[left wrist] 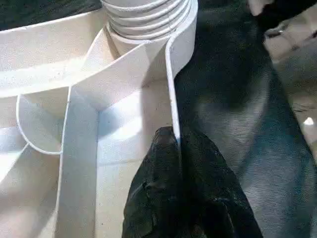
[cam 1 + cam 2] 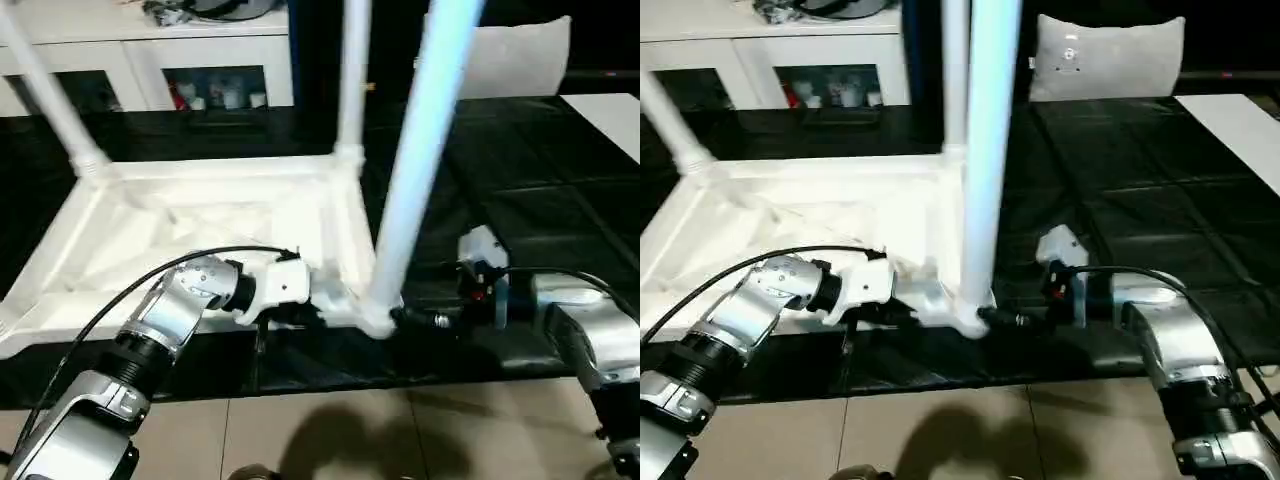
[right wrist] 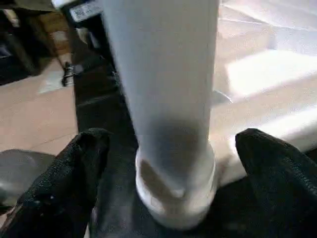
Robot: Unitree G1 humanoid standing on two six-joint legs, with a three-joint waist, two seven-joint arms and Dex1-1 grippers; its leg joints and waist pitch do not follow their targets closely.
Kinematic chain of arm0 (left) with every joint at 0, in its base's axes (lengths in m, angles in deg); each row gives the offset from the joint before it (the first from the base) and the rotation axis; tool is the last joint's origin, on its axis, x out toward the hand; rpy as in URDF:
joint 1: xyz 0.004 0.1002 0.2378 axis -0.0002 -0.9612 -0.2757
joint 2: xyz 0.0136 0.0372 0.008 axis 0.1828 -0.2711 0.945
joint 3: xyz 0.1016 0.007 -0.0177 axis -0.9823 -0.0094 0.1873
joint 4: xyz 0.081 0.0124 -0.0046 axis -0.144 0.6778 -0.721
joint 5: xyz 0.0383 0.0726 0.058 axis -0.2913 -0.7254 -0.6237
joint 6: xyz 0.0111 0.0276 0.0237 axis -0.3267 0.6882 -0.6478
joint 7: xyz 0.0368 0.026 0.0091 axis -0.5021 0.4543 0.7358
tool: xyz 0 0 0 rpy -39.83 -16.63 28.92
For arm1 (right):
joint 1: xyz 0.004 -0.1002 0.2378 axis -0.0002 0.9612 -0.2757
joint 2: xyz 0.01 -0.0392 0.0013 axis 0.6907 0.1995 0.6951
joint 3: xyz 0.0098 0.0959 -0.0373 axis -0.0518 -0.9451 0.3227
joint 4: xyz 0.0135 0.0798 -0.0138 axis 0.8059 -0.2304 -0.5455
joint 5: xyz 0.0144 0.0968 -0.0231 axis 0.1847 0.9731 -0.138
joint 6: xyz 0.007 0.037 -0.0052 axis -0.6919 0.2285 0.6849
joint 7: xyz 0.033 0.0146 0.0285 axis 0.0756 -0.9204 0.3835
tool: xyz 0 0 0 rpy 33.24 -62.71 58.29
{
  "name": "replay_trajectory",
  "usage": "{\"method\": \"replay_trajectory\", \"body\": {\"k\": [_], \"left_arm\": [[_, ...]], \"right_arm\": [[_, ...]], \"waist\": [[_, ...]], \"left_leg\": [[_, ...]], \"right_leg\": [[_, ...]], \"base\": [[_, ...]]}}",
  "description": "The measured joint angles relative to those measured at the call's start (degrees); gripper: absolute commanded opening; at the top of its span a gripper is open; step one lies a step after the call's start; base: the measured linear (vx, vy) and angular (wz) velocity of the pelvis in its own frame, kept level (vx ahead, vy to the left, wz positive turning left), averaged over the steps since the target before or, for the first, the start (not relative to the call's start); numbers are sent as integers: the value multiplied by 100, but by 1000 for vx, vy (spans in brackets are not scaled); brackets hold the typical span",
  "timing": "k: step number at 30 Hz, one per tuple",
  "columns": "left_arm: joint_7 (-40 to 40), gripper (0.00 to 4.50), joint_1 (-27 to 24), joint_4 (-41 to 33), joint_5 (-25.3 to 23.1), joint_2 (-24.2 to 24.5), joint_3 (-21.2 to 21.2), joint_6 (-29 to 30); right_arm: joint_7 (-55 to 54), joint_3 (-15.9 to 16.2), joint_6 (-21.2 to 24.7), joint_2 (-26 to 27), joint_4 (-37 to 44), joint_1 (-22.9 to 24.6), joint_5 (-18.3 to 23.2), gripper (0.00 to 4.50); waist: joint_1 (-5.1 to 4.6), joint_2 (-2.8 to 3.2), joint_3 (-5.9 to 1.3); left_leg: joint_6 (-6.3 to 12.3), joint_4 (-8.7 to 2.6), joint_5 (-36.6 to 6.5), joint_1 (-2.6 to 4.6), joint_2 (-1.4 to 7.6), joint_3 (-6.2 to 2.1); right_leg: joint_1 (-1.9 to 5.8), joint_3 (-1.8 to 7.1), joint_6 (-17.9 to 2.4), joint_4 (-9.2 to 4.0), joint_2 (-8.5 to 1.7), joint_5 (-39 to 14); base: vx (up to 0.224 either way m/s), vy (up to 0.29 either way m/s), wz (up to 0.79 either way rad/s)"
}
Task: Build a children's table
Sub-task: Rotate leg to tighten
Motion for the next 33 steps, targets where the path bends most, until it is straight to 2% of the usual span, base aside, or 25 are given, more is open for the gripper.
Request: {"method": "replay_trajectory", "body": {"k": [9,11,12,23,27,31,33], "left_arm": [[-155,0,0,-3,21,6,-57,-130],[-154,0,0,-2,21,0,-60,-147],[-154,0,0,5,21,-1,-63,-173],[-148,0,-34,57,24,-27,-58,-312],[-140,0,-109,54,71,-62,14,-295],[-63,0,-175,49,187,-146,136,-27],[172,0,-184,65,158,-204,232,258]], "right_arm": [[348,234,76,74,-223,-183,71,327],[349,255,76,87,-236,-190,72,322],[351,264,76,90,-240,-190,72,302],[353,266,68,81,-286,-184,70,221],[283,242,84,90,-182,-100,76,206],[-219,132,460,289,159,91,98,203],[-696,93,664,485,248,110,3,203]], "waist": [[52,0,0],[63,0,0],[67,0,0],[81,5,-3],[83,7,-5],[52,17,-13],[-3,20,-14]], "left_leg": [[0,0,0,0,0,0],[0,0,0,0,0,0],[-1,-1,0,0,0,0],[-1,0,0,5,0,0],[0,-1,0,11,0,0],[-1,0,1,23,0,1],[-4,1,4,47,0,1]], "right_leg": [[0,0,0,2,0,0],[0,0,0,2,0,0],[-1,0,0,2,0,0],[5,0,0,2,0,0],[10,0,0,0,-1,-1],[16,3,0,7,0,0],[34,3,1,13,-1,0]], "base": [[0,0,0],[0,0,0],[0,0,0],[0,0,0],[0,0,0],[0,0,0],[0,0,0]]}}
